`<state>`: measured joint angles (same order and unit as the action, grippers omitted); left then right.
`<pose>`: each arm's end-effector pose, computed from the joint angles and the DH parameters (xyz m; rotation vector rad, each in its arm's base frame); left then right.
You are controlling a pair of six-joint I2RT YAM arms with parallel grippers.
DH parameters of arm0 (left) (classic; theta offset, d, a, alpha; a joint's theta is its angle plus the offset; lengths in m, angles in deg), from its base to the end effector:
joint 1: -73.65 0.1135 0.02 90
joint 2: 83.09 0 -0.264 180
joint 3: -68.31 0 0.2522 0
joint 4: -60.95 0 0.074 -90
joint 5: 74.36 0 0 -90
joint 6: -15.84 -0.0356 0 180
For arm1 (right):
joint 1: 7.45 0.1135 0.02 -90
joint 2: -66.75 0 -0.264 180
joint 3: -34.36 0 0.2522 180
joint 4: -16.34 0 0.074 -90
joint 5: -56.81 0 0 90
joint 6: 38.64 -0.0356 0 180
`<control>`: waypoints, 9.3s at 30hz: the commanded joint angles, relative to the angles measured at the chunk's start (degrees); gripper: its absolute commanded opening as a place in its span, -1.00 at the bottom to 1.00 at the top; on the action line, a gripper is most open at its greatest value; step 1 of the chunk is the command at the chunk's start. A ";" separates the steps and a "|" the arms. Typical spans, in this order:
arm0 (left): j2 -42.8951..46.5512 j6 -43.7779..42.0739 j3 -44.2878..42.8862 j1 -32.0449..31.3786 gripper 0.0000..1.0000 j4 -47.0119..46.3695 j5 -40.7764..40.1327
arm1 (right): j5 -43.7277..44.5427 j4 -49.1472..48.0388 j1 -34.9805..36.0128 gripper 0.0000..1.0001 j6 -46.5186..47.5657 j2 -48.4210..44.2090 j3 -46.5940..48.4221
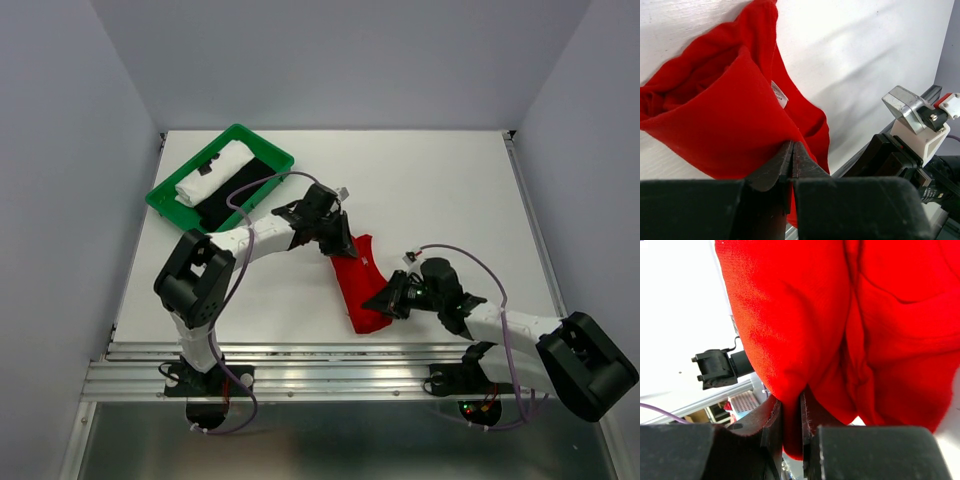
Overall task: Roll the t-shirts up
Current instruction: Roll the T-shirt to the center of the board.
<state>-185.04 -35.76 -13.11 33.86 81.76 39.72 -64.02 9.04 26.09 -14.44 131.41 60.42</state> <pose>0.2910 -0.2613 0.2130 0.2715 2.4976 -1.1269 0.1512 0.1221 0.1404 0.3148 2.4517 1.4830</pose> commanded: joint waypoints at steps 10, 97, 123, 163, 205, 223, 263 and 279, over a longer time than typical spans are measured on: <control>-3.69 -1.83 -5.99 -0.90 -0.74 -0.99 1.50 | 5.15 13.91 -2.51 -0.86 8.56 1.70 4.48; -15.83 -7.37 -18.12 1.55 -0.98 3.67 0.97 | 39.17 43.81 7.07 -0.99 1.81 -3.03 12.74; -21.80 -9.03 -18.39 5.95 -1.00 4.73 -0.96 | 43.48 44.26 7.07 -0.99 -3.02 1.96 11.70; 23.54 -7.81 14.13 11.14 -0.35 12.29 -13.09 | 47.01 55.51 1.18 0.11 24.93 -2.78 36.14; -25.93 -19.50 -44.15 23.27 0.36 18.27 -11.86 | 43.48 54.28 1.18 0.45 19.92 -1.12 34.90; -25.84 -21.43 -46.43 21.07 0.34 18.88 -10.01 | 43.75 54.46 1.18 0.47 19.22 -1.56 34.55; 3.59 -15.91 -22.71 11.31 0.25 19.23 -5.18 | 40.24 52.45 1.18 0.50 17.37 -2.70 28.58; 26.29 4.50 17.55 11.05 0.40 6.92 -5.54 | 36.19 47.25 1.18 0.50 19.39 3.62 28.40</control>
<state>-159.40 -34.34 1.73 45.16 92.09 33.10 -26.60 59.34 27.71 3.81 134.47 87.50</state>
